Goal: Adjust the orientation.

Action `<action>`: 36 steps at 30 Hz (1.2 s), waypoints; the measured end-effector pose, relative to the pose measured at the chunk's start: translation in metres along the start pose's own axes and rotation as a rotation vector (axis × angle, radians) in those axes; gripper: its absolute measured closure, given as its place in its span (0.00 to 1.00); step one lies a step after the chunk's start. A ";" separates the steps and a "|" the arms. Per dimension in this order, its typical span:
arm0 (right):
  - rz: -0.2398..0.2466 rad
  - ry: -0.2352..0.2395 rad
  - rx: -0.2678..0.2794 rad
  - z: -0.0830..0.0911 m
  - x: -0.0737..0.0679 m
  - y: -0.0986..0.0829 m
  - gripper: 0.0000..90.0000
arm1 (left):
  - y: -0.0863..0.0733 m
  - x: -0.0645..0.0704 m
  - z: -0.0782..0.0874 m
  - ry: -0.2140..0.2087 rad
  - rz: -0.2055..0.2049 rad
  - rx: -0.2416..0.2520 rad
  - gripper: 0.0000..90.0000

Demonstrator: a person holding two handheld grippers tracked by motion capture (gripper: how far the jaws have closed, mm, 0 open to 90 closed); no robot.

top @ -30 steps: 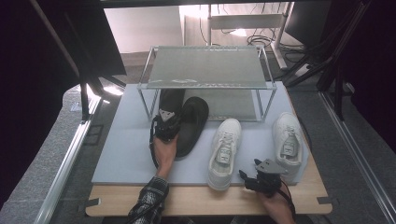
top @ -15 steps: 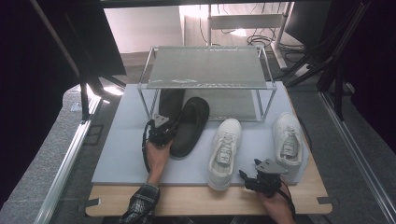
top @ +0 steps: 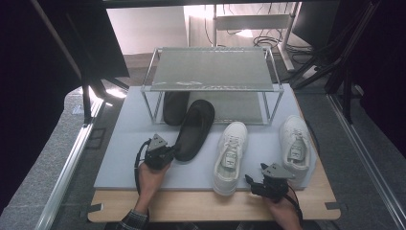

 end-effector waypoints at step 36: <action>0.000 0.000 0.000 0.000 0.000 0.000 0.28 | -0.015 0.028 -0.021 0.051 -0.143 -0.139 0.99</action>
Point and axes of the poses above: each handheld gripper's, and its own axes: z roughly backward along the jaws, y roughly out of its top, x roughly to its right, the point moved 3 cm from there along -z, roughly forward along the jaws, and after that the axes turned 8 degrees about -z, right-handed, at the moved point
